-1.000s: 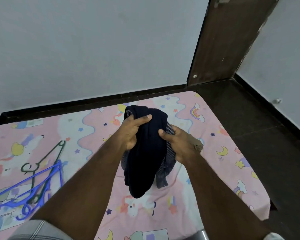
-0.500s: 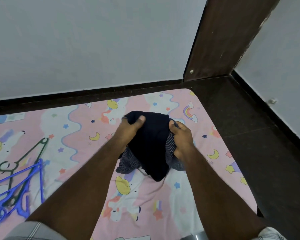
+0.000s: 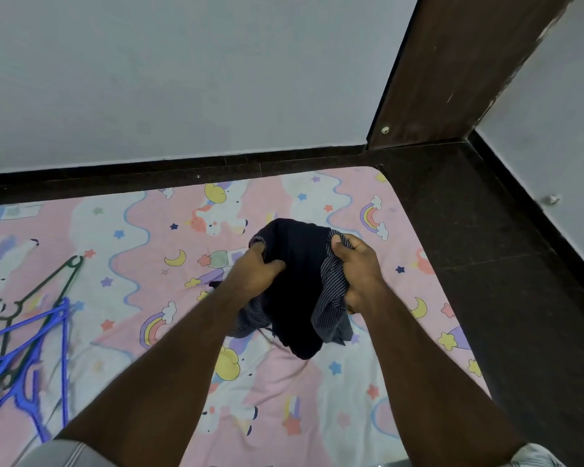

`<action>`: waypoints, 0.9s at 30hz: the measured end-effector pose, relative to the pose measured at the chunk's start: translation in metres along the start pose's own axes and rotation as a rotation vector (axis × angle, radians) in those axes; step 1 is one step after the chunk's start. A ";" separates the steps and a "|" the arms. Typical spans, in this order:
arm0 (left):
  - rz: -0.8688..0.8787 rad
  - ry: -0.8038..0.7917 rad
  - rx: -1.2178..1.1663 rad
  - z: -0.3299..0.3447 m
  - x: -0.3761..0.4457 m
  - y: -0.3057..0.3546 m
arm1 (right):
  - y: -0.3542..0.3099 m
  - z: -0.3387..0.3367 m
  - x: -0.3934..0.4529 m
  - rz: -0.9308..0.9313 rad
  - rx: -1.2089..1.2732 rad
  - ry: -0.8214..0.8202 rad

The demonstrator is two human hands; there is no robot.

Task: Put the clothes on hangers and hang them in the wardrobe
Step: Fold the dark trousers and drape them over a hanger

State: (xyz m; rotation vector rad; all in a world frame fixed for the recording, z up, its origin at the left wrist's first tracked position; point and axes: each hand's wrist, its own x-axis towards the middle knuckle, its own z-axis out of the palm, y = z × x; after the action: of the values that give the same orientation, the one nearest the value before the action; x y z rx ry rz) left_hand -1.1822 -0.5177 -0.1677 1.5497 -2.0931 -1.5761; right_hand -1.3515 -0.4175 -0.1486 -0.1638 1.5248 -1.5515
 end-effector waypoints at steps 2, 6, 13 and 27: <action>-0.029 -0.174 -0.106 0.013 -0.001 0.000 | 0.004 0.001 0.002 0.037 0.043 -0.032; 0.095 -0.027 -0.031 0.039 0.009 -0.005 | 0.011 0.009 0.002 0.123 0.093 -0.149; 0.096 0.302 -0.060 0.021 0.002 0.014 | -0.009 -0.003 0.006 0.063 0.172 -0.129; -0.347 0.513 -0.670 -0.032 -0.012 -0.002 | -0.020 -0.079 0.036 -0.224 0.261 0.480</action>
State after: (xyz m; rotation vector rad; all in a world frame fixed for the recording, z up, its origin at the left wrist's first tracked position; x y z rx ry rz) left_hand -1.1563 -0.5294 -0.1485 1.8225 -0.9382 -1.5161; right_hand -1.4337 -0.3888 -0.1666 0.2103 1.6855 -2.0591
